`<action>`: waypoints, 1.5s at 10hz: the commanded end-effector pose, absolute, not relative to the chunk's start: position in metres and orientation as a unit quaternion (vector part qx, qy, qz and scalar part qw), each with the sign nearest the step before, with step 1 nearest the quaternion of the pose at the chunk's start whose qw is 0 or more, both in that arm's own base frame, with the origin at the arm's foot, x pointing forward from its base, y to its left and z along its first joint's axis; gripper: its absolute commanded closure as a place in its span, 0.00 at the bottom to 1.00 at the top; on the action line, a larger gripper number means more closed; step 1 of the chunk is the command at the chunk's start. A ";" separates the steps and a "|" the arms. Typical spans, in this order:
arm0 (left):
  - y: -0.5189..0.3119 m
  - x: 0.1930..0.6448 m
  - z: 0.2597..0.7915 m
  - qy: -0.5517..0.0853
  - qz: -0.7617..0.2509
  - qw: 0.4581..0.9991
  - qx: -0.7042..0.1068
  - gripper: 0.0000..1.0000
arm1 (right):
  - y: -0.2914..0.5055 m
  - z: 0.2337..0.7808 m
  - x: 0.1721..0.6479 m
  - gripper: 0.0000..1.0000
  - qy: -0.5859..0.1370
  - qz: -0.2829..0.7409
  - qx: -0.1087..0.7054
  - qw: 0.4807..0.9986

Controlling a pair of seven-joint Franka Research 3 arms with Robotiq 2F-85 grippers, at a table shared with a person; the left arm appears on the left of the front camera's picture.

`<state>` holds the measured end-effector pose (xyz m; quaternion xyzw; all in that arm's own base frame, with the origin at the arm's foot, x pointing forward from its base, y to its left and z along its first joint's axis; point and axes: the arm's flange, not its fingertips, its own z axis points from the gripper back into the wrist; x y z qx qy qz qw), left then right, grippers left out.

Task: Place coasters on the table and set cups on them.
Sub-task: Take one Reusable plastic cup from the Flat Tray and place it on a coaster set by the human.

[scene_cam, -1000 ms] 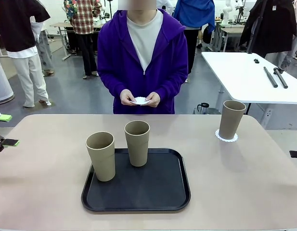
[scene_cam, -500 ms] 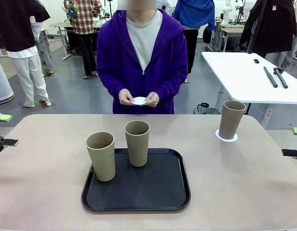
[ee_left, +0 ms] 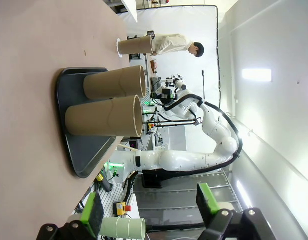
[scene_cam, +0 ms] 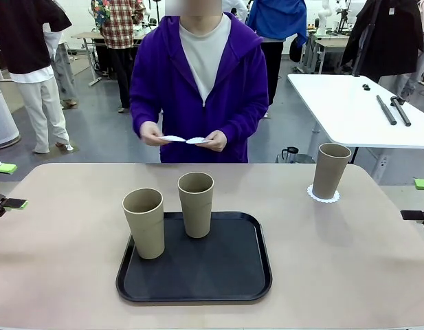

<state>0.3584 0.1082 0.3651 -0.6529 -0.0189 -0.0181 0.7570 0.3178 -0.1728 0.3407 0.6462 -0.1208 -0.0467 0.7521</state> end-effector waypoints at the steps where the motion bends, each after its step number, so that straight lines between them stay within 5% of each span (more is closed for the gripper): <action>1: 0.109 0.357 0.367 -0.024 -0.022 0.753 -0.657 0.00 | -0.173 0.340 0.317 0.00 -0.123 -0.047 0.650 0.748; 15: 0.109 0.357 0.367 -0.024 -0.022 0.753 -0.657 0.00 | -0.173 0.340 0.317 0.00 -0.123 -0.047 0.650 0.748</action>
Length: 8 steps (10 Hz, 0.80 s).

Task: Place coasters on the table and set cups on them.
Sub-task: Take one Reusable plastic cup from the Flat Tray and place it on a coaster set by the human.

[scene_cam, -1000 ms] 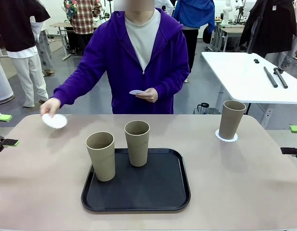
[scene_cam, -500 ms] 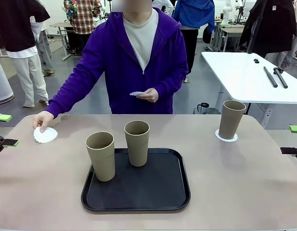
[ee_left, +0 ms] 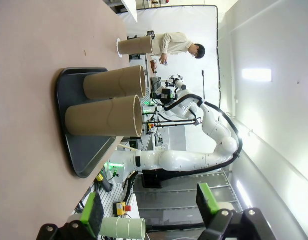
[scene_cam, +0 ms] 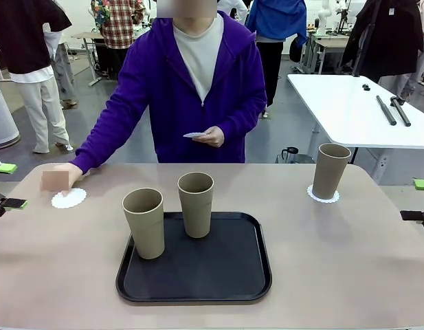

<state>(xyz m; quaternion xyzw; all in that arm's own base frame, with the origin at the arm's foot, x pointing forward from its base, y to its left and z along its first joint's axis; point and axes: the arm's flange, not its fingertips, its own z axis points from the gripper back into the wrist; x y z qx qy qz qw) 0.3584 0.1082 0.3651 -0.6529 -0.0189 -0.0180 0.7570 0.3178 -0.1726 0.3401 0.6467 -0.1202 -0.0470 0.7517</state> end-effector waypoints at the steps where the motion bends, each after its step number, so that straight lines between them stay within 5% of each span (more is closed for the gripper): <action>1: 0.109 0.357 0.367 -0.024 -0.022 0.753 -0.657 0.00 | -0.173 0.340 0.317 0.00 -0.123 -0.047 0.650 0.748; 8: 0.109 0.357 0.367 -0.024 -0.022 0.753 -0.657 0.00 | -0.173 0.340 0.317 0.00 -0.123 -0.047 0.650 0.748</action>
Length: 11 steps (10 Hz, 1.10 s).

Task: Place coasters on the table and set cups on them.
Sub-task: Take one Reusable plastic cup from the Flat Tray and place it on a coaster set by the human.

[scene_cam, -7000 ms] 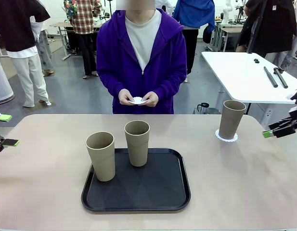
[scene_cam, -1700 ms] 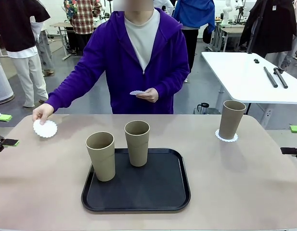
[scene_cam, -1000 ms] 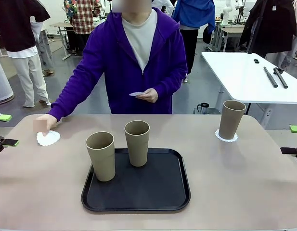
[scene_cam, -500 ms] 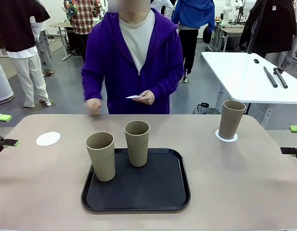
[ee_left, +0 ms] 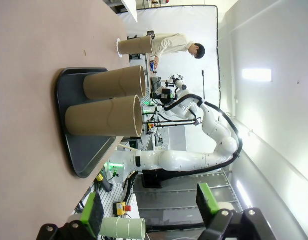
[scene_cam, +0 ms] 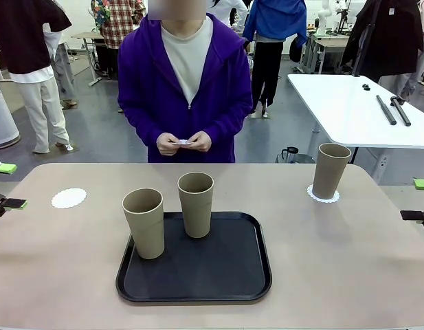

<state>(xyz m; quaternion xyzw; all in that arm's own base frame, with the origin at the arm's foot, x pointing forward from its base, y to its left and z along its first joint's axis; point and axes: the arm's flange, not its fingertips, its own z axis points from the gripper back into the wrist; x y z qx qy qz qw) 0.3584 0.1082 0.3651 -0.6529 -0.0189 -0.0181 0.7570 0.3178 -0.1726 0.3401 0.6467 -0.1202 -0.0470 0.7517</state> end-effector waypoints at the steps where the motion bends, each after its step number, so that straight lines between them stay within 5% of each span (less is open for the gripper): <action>1: 0.109 0.357 0.367 -0.024 -0.022 0.753 -0.657 0.00 | -0.173 0.340 0.317 0.00 -0.123 -0.047 0.650 0.748; 6: 0.108 0.358 0.365 -0.019 -0.018 0.757 -0.653 0.00 | -0.173 0.340 0.317 0.00 -0.123 -0.047 0.650 0.748; 9: 0.075 0.358 0.437 -0.140 -0.275 0.830 -0.464 0.00 | -0.173 0.340 0.317 0.00 -0.123 -0.047 0.650 0.748; 11: 0.028 0.357 0.490 -0.127 -0.392 0.861 -0.297 0.00 | -0.173 0.340 0.317 0.00 -0.123 -0.047 0.650 0.748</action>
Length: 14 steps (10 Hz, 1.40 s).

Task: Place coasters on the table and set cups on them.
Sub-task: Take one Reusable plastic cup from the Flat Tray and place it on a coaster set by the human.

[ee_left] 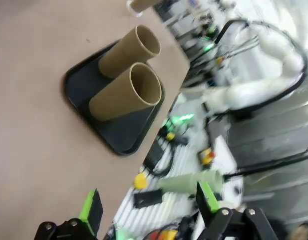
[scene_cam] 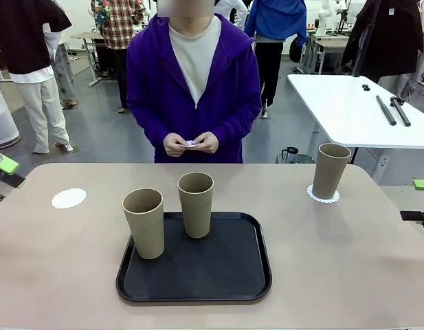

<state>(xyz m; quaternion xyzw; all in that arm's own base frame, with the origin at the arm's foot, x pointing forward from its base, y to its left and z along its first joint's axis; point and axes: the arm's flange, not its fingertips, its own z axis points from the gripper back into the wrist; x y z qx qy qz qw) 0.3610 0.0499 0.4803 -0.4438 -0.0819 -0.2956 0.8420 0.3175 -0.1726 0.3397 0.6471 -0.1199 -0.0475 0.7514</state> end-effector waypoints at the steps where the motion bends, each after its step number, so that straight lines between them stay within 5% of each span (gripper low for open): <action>1: 0.002 0.354 0.508 -0.111 -0.431 0.861 -0.245 0.00 | -0.173 0.340 0.317 0.00 -0.123 -0.047 0.650 0.748; 6: -0.091 0.352 0.529 -0.110 -0.478 0.871 -0.013 0.00 | -0.173 0.340 0.317 0.00 -0.123 -0.047 0.650 0.748; 9: -0.111 0.367 0.513 -0.086 -0.488 0.869 -0.010 0.00 | -0.173 0.340 0.317 0.00 -0.123 -0.047 0.650 0.748; 10: -0.108 0.364 0.512 -0.081 -0.428 0.897 -0.076 0.00 | -0.173 0.340 0.317 0.00 -0.123 -0.047 0.650 0.748; 11: -0.110 0.359 0.518 -0.098 -0.495 0.863 0.000 0.00 | -0.173 0.340 0.317 0.00 -0.123 -0.047 0.650 0.748; 14: -0.110 0.362 0.510 -0.087 -0.482 0.872 -0.018 0.00 | -0.173 0.340 0.317 0.00 -0.123 -0.047 0.650 0.748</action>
